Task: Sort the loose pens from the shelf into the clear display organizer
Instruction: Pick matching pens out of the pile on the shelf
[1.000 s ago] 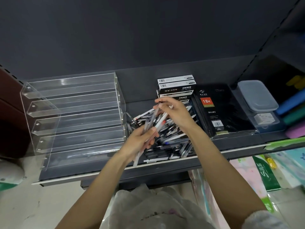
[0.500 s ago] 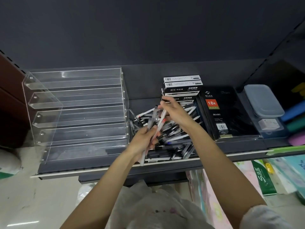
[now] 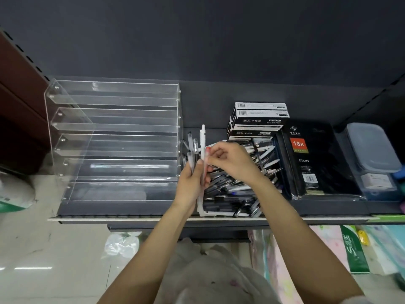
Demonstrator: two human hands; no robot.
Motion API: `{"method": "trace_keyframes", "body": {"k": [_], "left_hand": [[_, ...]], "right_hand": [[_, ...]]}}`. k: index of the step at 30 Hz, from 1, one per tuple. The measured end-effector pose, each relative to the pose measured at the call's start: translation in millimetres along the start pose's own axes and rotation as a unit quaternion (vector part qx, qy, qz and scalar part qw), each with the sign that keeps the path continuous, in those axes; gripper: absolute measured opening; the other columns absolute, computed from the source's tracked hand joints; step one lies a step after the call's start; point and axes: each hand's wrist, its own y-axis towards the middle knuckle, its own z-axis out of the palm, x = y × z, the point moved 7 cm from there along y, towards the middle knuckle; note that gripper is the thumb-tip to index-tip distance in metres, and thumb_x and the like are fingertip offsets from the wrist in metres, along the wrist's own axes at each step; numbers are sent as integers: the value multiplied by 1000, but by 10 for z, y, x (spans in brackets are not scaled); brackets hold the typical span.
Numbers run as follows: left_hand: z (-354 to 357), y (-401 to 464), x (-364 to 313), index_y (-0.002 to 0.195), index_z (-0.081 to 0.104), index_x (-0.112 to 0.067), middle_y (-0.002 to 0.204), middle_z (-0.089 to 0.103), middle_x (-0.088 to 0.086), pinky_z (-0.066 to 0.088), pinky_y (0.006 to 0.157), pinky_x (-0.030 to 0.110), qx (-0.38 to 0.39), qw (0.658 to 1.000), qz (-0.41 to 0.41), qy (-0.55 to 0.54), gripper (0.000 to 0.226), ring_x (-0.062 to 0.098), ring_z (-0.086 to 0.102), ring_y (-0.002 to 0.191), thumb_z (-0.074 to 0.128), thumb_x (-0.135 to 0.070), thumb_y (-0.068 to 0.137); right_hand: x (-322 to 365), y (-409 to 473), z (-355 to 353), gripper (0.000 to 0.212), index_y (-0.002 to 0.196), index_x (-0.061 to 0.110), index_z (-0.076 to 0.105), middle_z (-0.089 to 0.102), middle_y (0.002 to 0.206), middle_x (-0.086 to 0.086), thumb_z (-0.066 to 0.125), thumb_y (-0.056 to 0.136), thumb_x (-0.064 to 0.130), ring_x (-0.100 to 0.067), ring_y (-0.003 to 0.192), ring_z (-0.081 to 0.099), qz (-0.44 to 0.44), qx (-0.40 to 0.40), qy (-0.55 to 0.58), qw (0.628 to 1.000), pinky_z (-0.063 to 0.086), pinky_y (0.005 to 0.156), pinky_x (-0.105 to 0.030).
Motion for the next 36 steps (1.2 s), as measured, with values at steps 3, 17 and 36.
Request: {"method": "trace_keyframes", "body": {"k": [3,17,36], "left_hand": [[-31,-21,9,97,60,-12,71,61,-2,45,52,18,10,1000,-8,-19,22,6,52,54,39,-20,101],[-223,-35,-1,107,58,-9,102,72,4,58,73,28,-41,976,-10,-215,23,20,71,91,38,-16,101],[-248,-71,139,108,58,-2,81,66,3,57,72,25,25,989,-33,-140,19,13,64,75,42,-6,98]], "right_hand": [[89,55,-27,13,88,9,69,67,79,0,73,79,17,-10,72,60,-12,-13,18,1000,51,74,-29],[206,-204,-467,14,79,9,57,68,71,-8,62,83,-3,-16,58,66,3,-179,242,954,53,56,-24],[323,-216,20,9,91,17,67,62,88,4,65,87,24,-2,73,56,-98,-179,6,979,46,68,-17]]}}
